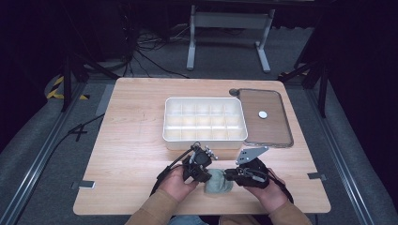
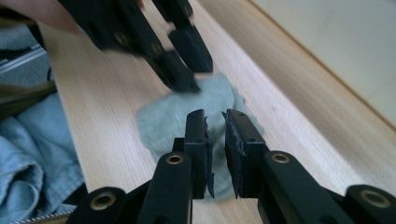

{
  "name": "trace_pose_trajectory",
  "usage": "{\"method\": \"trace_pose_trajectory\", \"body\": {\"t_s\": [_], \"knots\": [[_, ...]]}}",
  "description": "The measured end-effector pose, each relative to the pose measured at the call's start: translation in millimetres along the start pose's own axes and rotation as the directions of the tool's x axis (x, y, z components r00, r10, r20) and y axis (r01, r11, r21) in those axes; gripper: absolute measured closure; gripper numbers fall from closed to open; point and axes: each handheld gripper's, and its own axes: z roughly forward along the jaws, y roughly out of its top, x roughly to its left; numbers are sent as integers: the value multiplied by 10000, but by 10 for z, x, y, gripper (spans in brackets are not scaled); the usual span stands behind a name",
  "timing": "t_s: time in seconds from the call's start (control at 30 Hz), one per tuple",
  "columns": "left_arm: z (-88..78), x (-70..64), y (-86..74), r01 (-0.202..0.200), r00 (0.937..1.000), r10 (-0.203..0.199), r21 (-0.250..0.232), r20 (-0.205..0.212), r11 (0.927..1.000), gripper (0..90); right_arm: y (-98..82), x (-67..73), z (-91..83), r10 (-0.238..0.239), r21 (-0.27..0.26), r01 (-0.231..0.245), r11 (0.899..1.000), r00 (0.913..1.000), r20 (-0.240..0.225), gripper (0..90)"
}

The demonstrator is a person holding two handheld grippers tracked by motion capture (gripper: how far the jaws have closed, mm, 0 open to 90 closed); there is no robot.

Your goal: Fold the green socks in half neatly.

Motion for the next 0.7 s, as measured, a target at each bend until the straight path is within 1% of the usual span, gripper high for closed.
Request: {"method": "trace_pose_trajectory", "body": {"t_s": [0.03,0.1,0.13,0.17,0.23,0.27,0.3,0.33,0.37,0.4,0.43,0.47,0.53,0.57,0.6,0.63,0.67,0.7], "knots": [[-12,3,-3,-4,10000,4,-51,11,10000,717,-9,-7,19,49,162,-50,9999,10000,29,795],[-37,10,-13,58,9999,-55,-180,141,9998,713,-10,-3,34,59,245,-59,9997,10000,-6,790],[-55,20,-19,48,9998,-43,-226,206,9997,708,-7,6,43,-16,244,17,9997,10000,-4,784],[-73,27,-27,149,9996,-140,-369,258,9992,703,2,27,55,-117,260,117,9996,9999,-2,777],[-106,44,-43,230,9990,-211,-502,389,9985,702,26,86,76,-434,279,431,9987,9990,86,780],[-124,50,-54,271,9989,-249,-545,400,9981,702,37,111,71,-550,256,544,9982,9982,239,782],[-141,56,-70,294,9990,-274,-586,360,9978,702,47,123,53,-625,182,620,9979,9977,264,784],[-155,61,-80,341,9990,-324,-538,313,9980,702,58,130,26,-664,-20,665,9978,9974,287,787],[-159,70,-92,339,9992,-325,-571,252,9978,702,66,133,12,-643,-129,647,9978,9975,293,788],[-166,75,-99,337,9992,-325,-524,241,9981,699,72,130,14,-663,-123,665,9977,9976,189,788],[-175,86,-118,320,9994,-312,-440,168,9985,697,73,131,32,-661,-42,662,9978,9977,172,789],[-168,91,-129,344,9993,-336,-487,171,9982,693,65,127,88,-729,227,726,9971,9973,116,796],[-151,105,-151,330,9993,-325,-286,184,9990,682,44,113,181,-748,710,738,9947,9971,117,812],[-151,105,-151,330,9993,-325,-286,184,9990,674,36,107,224,-731,956,717,9928,9973,103,819],[-126,108,-163,321,9994,-319,-170,114,9993,674,36,107,224,-731,956,717,9928,9973,103,819],[-98,108,-170,296,9996,-296,-32,-14,9996,674,25,101,277,-738,1261,719,9894,9972,109,826],[-74,110,-174,275,9996,-274,132,-81,9995,671,23,113,314,-684,1434,656,9875,9975,153,830],[-47,109,-178,171,9998,-170,121,-105,9998,672,26,127,319,-854,1406,821,9866,9962,173,832]]}}
